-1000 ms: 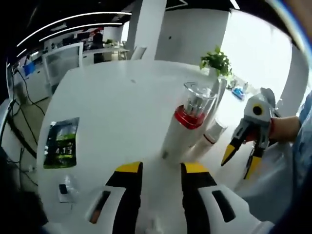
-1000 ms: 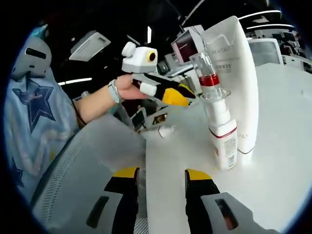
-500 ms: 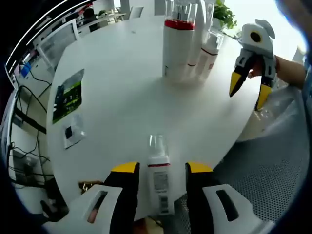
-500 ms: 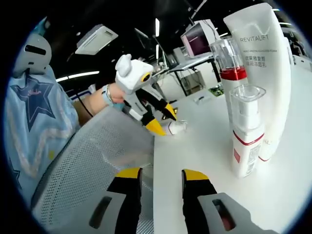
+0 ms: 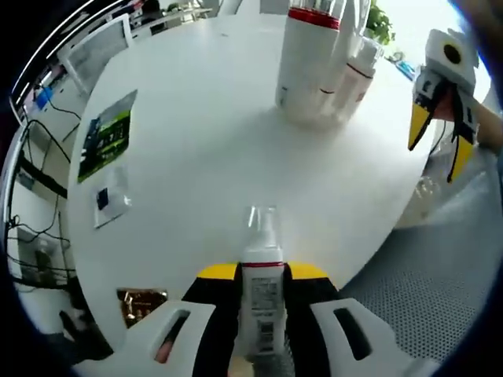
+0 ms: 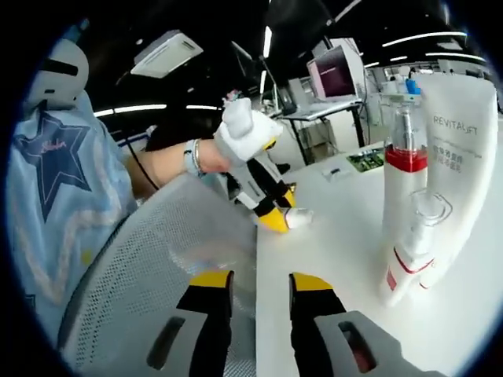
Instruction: Arrange the skincare products in the storage area until every visible bottle or jar stands upright without overlapping.
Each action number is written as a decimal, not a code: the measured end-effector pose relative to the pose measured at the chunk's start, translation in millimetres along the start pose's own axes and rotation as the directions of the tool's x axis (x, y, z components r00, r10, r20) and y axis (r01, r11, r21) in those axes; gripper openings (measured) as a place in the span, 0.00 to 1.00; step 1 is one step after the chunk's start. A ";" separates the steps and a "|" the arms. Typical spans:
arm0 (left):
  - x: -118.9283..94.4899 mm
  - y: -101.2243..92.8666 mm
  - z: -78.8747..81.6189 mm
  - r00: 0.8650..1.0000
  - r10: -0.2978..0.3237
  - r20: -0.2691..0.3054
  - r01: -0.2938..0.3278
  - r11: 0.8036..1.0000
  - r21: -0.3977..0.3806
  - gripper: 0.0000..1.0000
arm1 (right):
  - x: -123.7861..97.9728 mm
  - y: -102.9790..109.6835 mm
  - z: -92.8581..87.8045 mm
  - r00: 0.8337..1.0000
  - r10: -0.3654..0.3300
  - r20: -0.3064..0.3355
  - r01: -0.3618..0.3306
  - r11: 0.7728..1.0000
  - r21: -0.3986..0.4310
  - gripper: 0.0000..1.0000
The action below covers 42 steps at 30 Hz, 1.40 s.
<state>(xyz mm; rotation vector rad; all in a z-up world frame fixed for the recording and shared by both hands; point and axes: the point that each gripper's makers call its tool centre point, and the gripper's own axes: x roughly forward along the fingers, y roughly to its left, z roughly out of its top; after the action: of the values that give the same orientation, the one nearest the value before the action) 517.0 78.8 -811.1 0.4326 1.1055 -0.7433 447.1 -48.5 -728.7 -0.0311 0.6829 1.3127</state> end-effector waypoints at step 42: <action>-54.5 -99.4 113.3 0.844 -0.274 0.461 0.172 0.952 0.252 0.26 | -13.3 -43.5 50.2 0.885 -0.338 0.320 0.030 0.728 0.685 0.13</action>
<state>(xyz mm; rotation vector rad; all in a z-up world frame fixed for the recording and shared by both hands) 504.0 -46.0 -711.2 0.2592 0.6016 -1.1104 506.9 -52.8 -697.2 0.7441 0.7104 0.7679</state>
